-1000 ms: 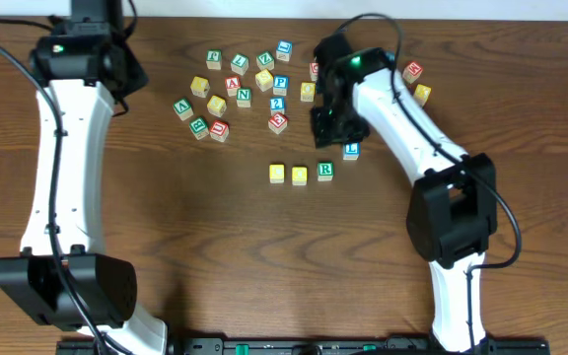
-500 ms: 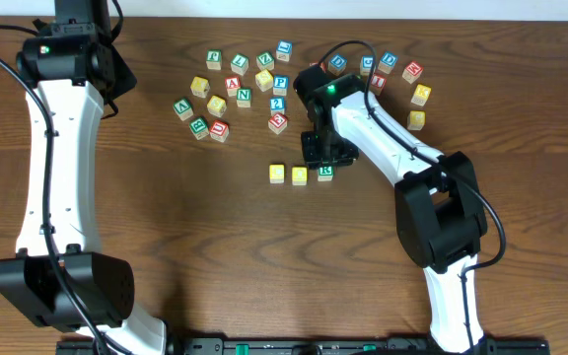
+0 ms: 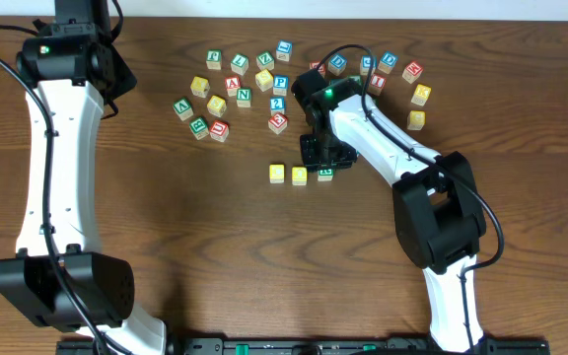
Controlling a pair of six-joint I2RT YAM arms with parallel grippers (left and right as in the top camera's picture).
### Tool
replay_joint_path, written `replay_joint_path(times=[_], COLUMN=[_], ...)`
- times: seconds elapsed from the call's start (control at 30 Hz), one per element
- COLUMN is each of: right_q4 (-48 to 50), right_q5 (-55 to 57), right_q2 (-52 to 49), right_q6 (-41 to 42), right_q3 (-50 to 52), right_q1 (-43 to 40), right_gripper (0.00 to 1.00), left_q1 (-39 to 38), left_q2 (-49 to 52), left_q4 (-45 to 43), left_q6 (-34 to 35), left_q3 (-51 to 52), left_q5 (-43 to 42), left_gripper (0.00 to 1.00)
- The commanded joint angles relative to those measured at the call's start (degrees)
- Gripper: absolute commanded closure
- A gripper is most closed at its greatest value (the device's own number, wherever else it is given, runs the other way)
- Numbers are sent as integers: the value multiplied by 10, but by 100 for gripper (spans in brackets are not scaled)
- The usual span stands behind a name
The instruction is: Spell out CORL
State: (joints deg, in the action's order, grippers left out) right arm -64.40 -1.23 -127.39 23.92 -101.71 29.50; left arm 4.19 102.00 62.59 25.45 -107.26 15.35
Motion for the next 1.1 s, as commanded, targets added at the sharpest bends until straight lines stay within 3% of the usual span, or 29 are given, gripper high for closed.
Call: replay_joint_path(times=[0.0, 0.4, 0.47, 1.07], right_q4=[6, 39, 42, 78], right_q5=[9, 9, 9, 46], right_q2=[10, 10, 11, 11], right_q6=[10, 13, 13, 23], right_q3=[14, 31, 24, -3], right_q1=[6, 4, 0, -41], right_gripper=[57, 71, 81, 77], left_q1=[0, 0, 0, 0], left_q2=[8, 8, 8, 8], left_q4=[3, 4, 4, 3], left_q6=[-3, -3, -3, -3], left_q3=[7, 7, 7, 7], left_q5=[8, 8, 8, 8], left_gripper=[47, 47, 47, 47])
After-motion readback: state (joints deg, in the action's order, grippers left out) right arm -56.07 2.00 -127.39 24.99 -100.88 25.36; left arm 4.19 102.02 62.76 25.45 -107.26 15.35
